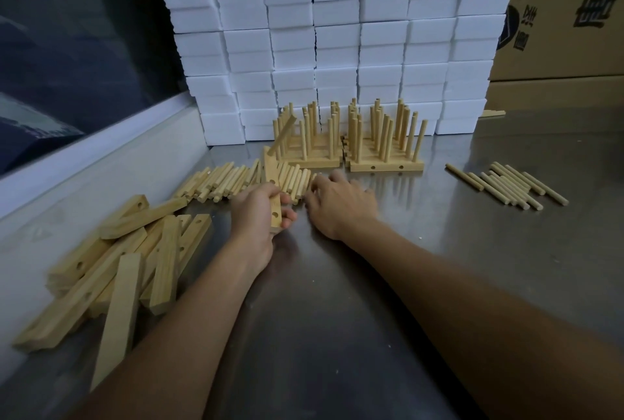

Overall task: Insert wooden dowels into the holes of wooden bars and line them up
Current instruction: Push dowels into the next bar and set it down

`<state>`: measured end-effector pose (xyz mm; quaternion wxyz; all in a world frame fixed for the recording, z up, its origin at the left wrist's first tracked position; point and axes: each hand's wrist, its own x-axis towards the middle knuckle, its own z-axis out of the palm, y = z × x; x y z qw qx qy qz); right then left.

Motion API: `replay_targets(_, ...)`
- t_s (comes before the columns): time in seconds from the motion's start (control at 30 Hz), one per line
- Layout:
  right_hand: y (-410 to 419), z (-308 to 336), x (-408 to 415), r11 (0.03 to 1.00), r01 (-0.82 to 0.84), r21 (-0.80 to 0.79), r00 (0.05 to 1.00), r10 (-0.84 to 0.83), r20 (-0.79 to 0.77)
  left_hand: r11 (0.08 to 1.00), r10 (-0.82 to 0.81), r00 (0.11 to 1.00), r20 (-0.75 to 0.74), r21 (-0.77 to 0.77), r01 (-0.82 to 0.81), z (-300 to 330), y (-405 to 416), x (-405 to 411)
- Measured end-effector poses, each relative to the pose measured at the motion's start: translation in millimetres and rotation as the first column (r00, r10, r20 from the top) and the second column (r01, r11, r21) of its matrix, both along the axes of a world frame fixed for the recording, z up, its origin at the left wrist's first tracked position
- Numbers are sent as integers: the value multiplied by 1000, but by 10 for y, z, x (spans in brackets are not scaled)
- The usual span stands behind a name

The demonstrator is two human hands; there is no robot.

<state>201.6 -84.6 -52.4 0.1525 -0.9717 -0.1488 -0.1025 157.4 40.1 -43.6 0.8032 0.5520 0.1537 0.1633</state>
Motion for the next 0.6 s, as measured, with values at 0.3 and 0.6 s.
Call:
replay_targets(0.3, -51, 33, 30, 965, 197, 176, 977, -207, 43, 999, 0, 1000, 5, 34, 0, -23, 12, 1)
replay_targets(0.6, -547, 53, -217, 596, 68, 800, 998, -51, -46, 988, -7, 1000, 15, 152, 5, -34, -12, -2)
